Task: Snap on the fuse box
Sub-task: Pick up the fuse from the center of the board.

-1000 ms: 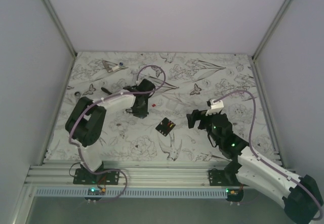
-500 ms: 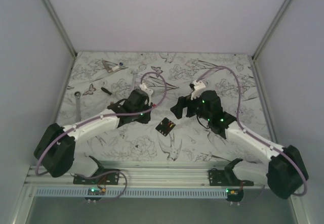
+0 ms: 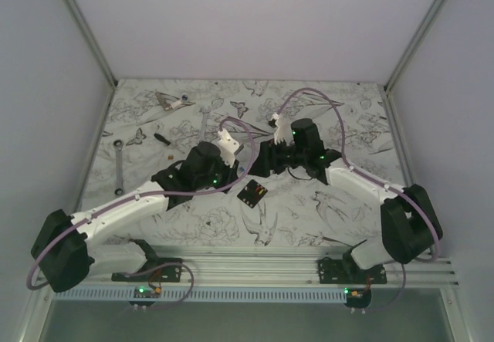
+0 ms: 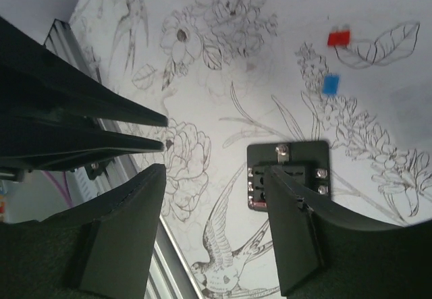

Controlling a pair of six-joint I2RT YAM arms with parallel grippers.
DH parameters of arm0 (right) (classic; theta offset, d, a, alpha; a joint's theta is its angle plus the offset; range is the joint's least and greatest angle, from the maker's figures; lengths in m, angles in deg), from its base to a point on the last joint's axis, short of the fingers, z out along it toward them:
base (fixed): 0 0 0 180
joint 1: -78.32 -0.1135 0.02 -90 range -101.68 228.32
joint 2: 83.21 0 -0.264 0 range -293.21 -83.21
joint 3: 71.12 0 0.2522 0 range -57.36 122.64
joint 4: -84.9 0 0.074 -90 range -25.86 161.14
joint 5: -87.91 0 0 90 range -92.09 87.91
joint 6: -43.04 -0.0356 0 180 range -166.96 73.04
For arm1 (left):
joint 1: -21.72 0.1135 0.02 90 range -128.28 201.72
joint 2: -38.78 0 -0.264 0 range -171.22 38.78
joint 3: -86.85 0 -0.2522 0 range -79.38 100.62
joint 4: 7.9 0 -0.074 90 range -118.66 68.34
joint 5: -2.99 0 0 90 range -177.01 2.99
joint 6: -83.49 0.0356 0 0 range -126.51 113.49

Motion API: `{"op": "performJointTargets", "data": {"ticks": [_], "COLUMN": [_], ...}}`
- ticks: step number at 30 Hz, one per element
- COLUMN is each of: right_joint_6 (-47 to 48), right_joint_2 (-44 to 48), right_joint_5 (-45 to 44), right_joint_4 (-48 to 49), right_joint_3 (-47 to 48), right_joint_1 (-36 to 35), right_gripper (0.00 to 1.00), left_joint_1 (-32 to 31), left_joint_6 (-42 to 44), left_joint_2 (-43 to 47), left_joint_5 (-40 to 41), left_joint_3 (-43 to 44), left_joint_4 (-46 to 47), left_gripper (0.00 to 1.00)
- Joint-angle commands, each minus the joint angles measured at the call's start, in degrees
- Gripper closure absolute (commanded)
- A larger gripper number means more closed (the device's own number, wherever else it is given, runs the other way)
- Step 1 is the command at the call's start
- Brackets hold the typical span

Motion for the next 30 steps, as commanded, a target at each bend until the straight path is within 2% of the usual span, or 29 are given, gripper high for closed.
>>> {"op": "performJointTargets", "data": {"ticks": [1, 6, 10, 13, 20, 30], "right_joint_6": [2.0, 6.53, 9.32, 11.37, 12.62, 11.03], "right_joint_2": [-0.43, -1.26, -5.81, -11.06, -21.14, -32.76], "right_joint_5": [-1.79, -13.84, -22.71, -26.26, -28.79, -32.2], "right_joint_4": [-5.99, -9.64, -12.22, -11.48, -12.1, -16.14], "right_joint_3": [2.18, 1.9, 6.6, 9.83, 18.96, 29.34], "right_joint_1": [0.62, -0.61, -5.05, -7.12, -9.13, -11.04], "right_gripper": [0.33, 0.32, 0.31, 0.34, 0.53, 0.67], "left_joint_1": [-0.52, 0.7, 6.4, 10.92, 19.86, 24.69], "left_joint_6": [-0.17, -7.79, -14.07, -18.47, -24.81, -27.68], "left_joint_2": [0.25, -0.62, -2.24, -5.34, -5.71, -7.87], "left_joint_5": [0.1, 6.73, 4.99, 3.56, -1.37, -5.51], "left_joint_3": [-1.6, -4.89, -4.61, -3.34, -6.6, -7.67], "left_joint_4": [1.65, 1.27, -0.76, -4.75, -5.97, -6.12], "left_gripper": [0.73, 0.63, 0.54, 0.51, 0.45, 0.34]}}
